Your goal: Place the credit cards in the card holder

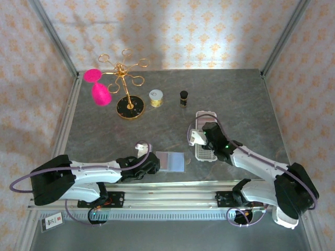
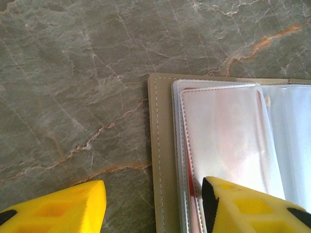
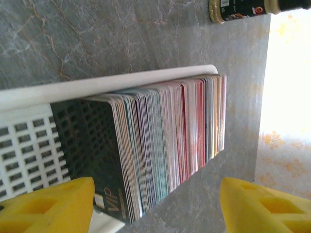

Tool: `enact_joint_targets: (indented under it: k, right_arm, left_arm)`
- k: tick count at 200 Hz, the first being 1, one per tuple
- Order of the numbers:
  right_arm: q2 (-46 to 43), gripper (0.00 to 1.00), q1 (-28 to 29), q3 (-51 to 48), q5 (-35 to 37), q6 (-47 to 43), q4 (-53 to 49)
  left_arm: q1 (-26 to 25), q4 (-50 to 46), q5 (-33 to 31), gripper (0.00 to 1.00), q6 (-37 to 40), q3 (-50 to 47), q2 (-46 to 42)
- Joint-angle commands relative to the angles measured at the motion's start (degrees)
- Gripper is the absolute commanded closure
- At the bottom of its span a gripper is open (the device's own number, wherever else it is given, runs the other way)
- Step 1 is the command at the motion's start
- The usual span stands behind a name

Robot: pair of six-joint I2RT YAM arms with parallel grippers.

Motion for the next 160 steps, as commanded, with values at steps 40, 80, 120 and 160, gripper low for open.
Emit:
enact_joint_targets:
  k: [40, 80, 120, 160]
  right_arm:
    - [6.1, 0.31, -0.4, 2.9, -2.9, -1.2, 1.8]
    - [7.0, 0.42, -1.1, 4.2, -2.1, -0.9, 1.2]
    - [6.6, 0.52, -2.0, 3.8, -1.8, -1.1, 1.3]
    - [7.0, 0.60, -2.2, 4.1, -1.4, -1.3, 0.5]
  left_arm:
    - [-0.2, 2.5, 1.8, 0.48, 0.2, -2.0, 0.6]
    - [-0.2, 3.0, 1.7, 0.51, -0.6, -2.5, 0.2]
    - [-0.2, 3.5, 2.1, 0.52, -1.1, -3.4, -1.7]
    - [-0.2, 3.2, 2.8, 0.53, -1.7, -4.2, -4.5]
